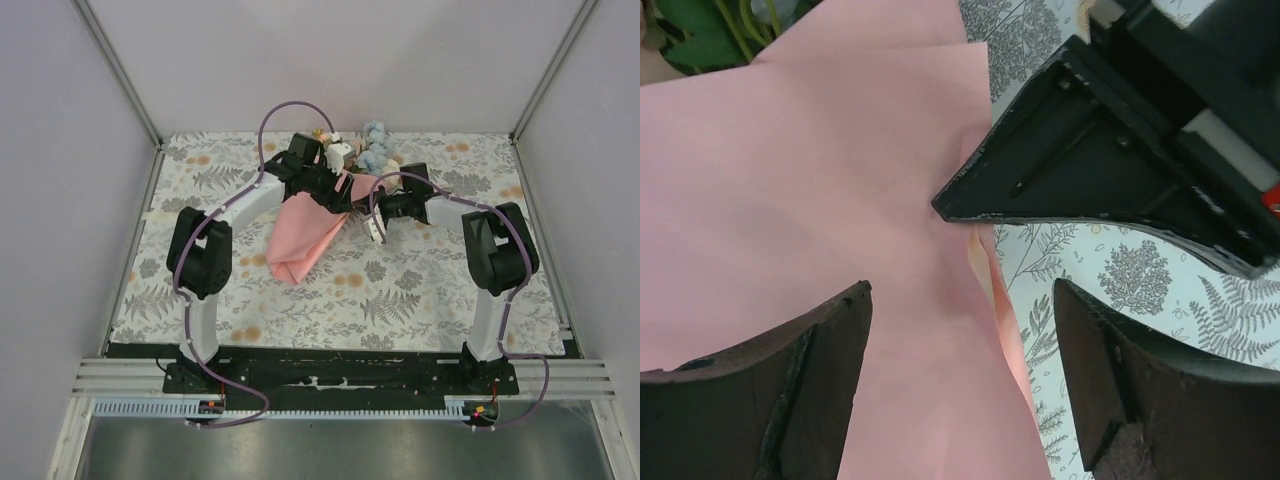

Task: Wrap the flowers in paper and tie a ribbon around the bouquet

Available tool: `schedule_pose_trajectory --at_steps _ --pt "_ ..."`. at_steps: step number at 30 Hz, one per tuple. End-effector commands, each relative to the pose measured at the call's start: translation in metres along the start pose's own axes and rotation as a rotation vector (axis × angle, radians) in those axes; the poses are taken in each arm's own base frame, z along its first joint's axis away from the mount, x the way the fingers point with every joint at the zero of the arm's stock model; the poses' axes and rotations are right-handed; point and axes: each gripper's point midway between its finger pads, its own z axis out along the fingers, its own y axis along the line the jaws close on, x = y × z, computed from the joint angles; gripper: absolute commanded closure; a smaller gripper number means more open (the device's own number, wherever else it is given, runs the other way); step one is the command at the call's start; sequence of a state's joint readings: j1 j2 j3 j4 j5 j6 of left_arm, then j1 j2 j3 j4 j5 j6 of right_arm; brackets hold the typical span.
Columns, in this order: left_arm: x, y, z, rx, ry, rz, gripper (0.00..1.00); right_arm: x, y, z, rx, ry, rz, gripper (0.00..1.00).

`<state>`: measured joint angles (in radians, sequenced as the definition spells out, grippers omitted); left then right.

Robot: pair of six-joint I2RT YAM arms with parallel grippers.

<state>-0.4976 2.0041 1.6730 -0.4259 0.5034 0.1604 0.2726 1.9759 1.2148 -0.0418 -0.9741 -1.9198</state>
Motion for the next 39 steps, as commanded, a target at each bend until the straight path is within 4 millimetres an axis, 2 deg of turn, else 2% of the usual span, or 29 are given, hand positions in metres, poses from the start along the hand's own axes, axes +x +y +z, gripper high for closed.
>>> schedule_pose_trajectory --at_steps 1,4,9,15,17,18,20,21,24,25,27,28,29,30,31,33,35,36,39 --pt "-0.012 0.003 0.020 -0.047 -0.062 -0.005 0.22 -0.013 -0.025 -0.011 0.049 -0.006 -0.036 1.00" --pt "0.002 0.009 0.032 -0.069 -0.025 0.008 0.25 -0.014 -0.026 -0.011 0.051 -0.009 -0.034 1.00" --pt "0.011 0.006 0.039 -0.074 0.001 0.018 0.27 -0.012 -0.027 -0.010 0.052 -0.009 -0.021 1.00" --pt "0.032 0.008 0.045 -0.083 0.070 0.014 0.59 -0.014 -0.039 -0.010 0.082 -0.011 -0.034 1.00" --pt "0.033 0.006 0.046 -0.066 0.081 0.003 0.66 -0.015 -0.039 -0.009 0.083 -0.011 -0.033 1.00" --pt "0.032 0.004 0.046 -0.062 0.084 -0.003 0.66 -0.014 -0.040 -0.009 0.086 -0.008 -0.031 1.00" --pt "0.030 0.001 0.047 -0.046 0.081 -0.018 0.51 -0.015 -0.041 -0.008 0.086 -0.011 -0.035 1.00" --pt "0.028 0.000 0.047 -0.049 0.076 -0.018 0.47 -0.016 -0.040 -0.007 0.085 -0.014 -0.033 1.00" --pt "0.029 0.000 0.050 -0.061 0.074 -0.022 0.44 -0.018 -0.040 -0.005 0.084 -0.019 -0.038 1.00" --pt "0.031 0.001 0.052 -0.062 0.077 -0.023 0.46 -0.020 -0.040 -0.004 0.083 -0.022 -0.041 1.00" --pt "0.032 0.004 0.053 -0.077 0.080 -0.027 0.58 -0.020 -0.041 -0.005 0.085 -0.020 -0.042 1.00" --pt "0.034 0.005 0.053 -0.089 0.085 -0.029 0.67 -0.020 -0.041 -0.005 0.084 -0.015 -0.039 1.00" --pt "0.035 0.008 0.052 -0.103 0.087 -0.034 0.81 -0.019 -0.042 -0.007 0.085 -0.006 -0.037 0.99" --pt "0.035 0.010 0.052 -0.115 0.090 -0.036 0.93 -0.018 -0.043 -0.009 0.086 0.011 -0.025 0.96" --pt "0.035 0.012 0.051 -0.123 0.090 -0.044 0.98 -0.014 -0.045 -0.013 0.087 0.037 -0.008 0.92" --pt "0.035 0.013 0.049 -0.125 0.087 -0.059 0.98 -0.003 -0.051 -0.026 0.096 0.113 0.046 0.81" --pt "0.031 0.014 0.046 -0.128 0.076 -0.075 0.98 0.007 -0.056 -0.045 0.115 0.187 0.126 0.60" --pt "0.029 0.012 0.045 -0.126 0.069 -0.082 0.98 0.012 -0.060 -0.059 0.135 0.220 0.181 0.46" --pt "0.022 0.012 0.041 -0.123 0.049 -0.103 0.98 0.027 -0.063 -0.108 0.169 0.339 0.348 0.24"
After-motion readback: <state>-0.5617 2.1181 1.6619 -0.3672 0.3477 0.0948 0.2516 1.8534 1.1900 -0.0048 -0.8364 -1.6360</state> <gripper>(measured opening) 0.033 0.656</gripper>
